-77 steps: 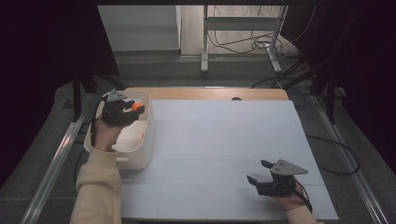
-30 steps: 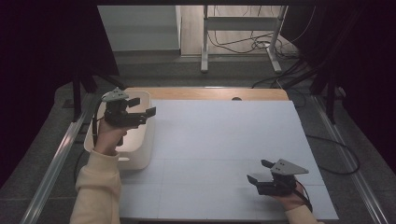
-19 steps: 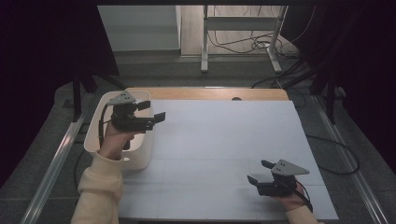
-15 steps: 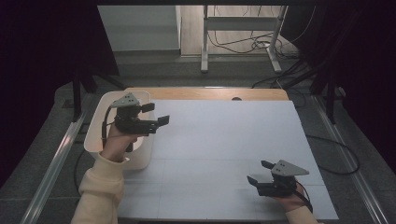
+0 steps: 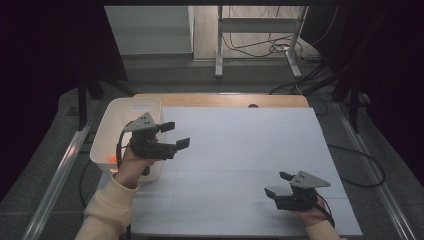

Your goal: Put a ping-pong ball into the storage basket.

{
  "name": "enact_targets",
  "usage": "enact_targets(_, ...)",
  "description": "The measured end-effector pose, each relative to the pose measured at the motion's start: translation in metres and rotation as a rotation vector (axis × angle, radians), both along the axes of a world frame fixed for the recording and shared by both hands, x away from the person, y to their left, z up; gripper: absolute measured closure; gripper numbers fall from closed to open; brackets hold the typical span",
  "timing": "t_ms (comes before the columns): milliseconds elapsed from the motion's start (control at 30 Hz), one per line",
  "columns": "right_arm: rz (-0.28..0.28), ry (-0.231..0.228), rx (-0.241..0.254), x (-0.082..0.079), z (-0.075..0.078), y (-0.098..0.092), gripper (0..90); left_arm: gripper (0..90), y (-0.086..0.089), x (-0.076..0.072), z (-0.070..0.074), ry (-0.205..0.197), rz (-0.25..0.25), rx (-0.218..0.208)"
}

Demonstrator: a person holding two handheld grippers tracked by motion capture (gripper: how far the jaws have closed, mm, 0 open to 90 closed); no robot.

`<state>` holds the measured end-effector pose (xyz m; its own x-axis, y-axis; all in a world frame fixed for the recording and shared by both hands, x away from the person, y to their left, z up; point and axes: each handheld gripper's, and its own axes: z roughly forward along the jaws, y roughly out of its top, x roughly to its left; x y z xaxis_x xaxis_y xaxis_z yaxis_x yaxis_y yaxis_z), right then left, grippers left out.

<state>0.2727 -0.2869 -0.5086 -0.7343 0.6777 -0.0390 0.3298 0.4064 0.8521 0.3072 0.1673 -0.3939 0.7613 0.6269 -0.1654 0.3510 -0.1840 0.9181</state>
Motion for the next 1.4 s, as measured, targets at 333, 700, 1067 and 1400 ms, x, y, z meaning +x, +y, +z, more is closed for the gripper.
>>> enact_targets(333, -0.014, 0.000, -0.005, -0.004, 0.000, -0.002, 18.9, 16.3, -0.018, -0.023, -0.025, -0.021, -0.053, 0.042)
enact_targets(700, -0.018, 0.006, -0.010, -0.004, 0.000, -0.002, 18.9, 17.3, -0.035, -0.041, -0.049, -0.043, -0.086, 0.116)
enact_targets(1067, -0.021, 0.007, 0.000, -0.006, -0.001, -0.003, 18.8, 17.8, -0.028, -0.054, -0.083, -0.001, -0.048, 0.141)
enact_targets(1400, -0.028, 0.006, -0.002, -0.005, 0.000, -0.003, 18.8, 17.9, -0.004, -0.065, -0.102, 0.035, -0.002, 0.155)
